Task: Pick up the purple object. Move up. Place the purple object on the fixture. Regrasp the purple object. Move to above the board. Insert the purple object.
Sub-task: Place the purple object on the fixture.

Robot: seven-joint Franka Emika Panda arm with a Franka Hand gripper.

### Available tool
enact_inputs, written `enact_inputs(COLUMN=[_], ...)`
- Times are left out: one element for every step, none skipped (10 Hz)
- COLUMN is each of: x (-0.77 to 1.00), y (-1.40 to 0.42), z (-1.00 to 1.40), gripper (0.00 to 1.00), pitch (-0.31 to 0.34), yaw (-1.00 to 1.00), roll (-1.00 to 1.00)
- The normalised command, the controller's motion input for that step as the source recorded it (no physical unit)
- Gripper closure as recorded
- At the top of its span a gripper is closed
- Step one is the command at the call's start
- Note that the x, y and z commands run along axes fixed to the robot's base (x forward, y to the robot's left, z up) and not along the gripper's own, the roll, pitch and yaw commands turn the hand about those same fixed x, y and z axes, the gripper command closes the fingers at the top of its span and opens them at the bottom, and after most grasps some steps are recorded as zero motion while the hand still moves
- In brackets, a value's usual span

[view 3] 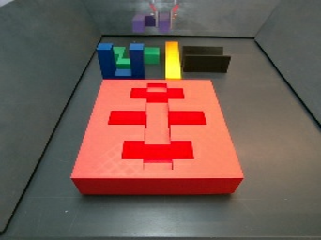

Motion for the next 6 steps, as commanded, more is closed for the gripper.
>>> enact_inputs(x=[1.00, 1.00, 1.00, 1.00, 1.00, 1.00], y=[-0.32, -0.32, -0.26, -0.21, -0.19, -0.16], z=[0.05, 0.08, 0.18, 0.18, 0.15, 0.16], gripper=[1.00, 1.00, 1.00, 1.00, 1.00, 1.00], pitch=[0.000, 0.000, 0.046, 0.074, 0.069, 0.063], yaw=[-0.03, -0.01, -0.03, -0.03, -0.04, -0.08], roll=[-0.18, -0.14, -0.22, -0.31, -0.34, -0.41])
